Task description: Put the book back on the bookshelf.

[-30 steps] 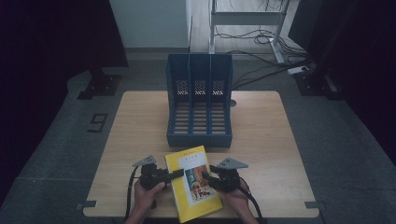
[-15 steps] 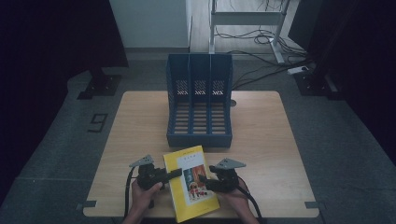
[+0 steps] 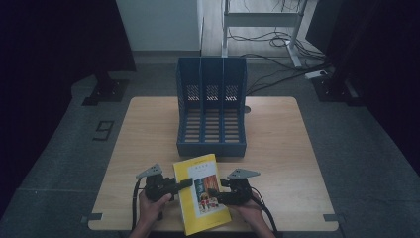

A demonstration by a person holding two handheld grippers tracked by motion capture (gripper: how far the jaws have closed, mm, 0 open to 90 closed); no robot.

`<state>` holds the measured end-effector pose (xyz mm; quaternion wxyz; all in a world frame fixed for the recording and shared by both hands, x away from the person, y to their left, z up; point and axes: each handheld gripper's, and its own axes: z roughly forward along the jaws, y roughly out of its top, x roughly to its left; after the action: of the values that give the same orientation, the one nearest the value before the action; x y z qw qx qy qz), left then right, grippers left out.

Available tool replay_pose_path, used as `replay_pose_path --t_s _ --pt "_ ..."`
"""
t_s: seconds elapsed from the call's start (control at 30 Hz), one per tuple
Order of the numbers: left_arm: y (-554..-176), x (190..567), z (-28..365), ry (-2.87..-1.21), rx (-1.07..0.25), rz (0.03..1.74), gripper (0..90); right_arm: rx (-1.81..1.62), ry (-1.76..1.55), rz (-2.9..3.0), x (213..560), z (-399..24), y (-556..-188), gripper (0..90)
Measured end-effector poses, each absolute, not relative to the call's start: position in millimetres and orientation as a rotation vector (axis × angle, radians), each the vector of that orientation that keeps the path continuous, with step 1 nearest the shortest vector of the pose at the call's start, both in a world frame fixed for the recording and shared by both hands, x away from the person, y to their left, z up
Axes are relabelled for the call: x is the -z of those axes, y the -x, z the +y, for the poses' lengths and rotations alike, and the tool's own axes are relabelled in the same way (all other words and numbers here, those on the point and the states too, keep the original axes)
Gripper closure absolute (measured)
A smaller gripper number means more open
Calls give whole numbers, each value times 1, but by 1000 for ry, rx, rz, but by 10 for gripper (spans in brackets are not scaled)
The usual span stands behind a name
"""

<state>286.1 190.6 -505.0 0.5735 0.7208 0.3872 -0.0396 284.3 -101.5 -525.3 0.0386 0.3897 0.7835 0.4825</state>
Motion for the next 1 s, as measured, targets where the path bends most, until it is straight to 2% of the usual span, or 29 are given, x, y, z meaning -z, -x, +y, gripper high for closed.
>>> replay_pose_path --t_s 0.23,0.43,1.0 --pt "-288 481 174 -1687 44 849 746 -1439 -1159 2296 506 -108 -278 434" --pt "-284 462 163 -1723 -47 747 755 -1463 -1145 2197 496 -114 -275 471" --pt "-283 472 170 -1695 -35 780 740 -1475 -1074 2157 496 -110 -271 488"
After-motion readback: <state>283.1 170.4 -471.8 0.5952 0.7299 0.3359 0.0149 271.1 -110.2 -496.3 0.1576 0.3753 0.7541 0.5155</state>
